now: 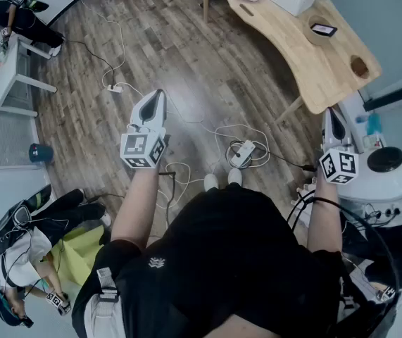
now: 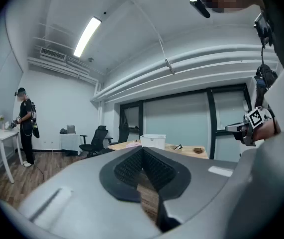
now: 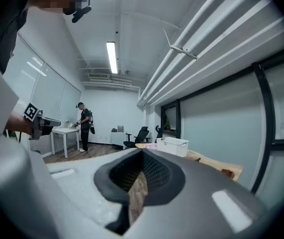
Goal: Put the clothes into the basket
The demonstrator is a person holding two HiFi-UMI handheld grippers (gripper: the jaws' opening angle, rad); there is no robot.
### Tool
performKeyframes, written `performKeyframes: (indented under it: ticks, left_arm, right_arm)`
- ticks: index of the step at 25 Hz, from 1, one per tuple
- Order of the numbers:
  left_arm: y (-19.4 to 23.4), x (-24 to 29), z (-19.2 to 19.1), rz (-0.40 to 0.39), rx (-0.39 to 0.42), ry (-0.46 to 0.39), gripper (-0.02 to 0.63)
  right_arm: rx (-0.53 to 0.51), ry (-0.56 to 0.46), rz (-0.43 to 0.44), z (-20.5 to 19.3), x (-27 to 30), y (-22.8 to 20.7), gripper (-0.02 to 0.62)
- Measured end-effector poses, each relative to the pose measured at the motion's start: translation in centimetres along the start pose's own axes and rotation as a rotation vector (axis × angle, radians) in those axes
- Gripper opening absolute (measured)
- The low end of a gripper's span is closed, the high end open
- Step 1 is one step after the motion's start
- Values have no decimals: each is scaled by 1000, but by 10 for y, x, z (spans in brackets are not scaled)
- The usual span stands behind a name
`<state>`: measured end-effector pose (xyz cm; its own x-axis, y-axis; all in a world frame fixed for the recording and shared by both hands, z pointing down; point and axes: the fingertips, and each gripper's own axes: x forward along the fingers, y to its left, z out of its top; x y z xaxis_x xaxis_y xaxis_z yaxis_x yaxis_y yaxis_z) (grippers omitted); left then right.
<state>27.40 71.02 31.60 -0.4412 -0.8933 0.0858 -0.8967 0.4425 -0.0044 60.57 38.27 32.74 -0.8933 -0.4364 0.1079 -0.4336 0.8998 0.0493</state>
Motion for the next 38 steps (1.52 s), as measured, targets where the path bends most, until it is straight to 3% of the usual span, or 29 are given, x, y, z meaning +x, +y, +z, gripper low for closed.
performKeyframes:
  ticks: [9,18,23,30,38]
  left_arm:
    - [-18,33,11,13,26,0,6]
    - [-11,66,-13,34,27,26,6]
    - [32,121,-15,24,30,27,6]
    - [110,232,-15,-24,29,-3,6]
    - [192,371,11,-103,31,-2,6]
  right_arm:
    - [5,-7,30,-5,24,-28,2]
    - [22,-17,60,-24,70,-44,2]
    - [11,-25,39,-16,123,-47,2]
    - [12,-11,-25,-11,243,-48,2]
    - [-32,3,-106,28,368,-53,2]
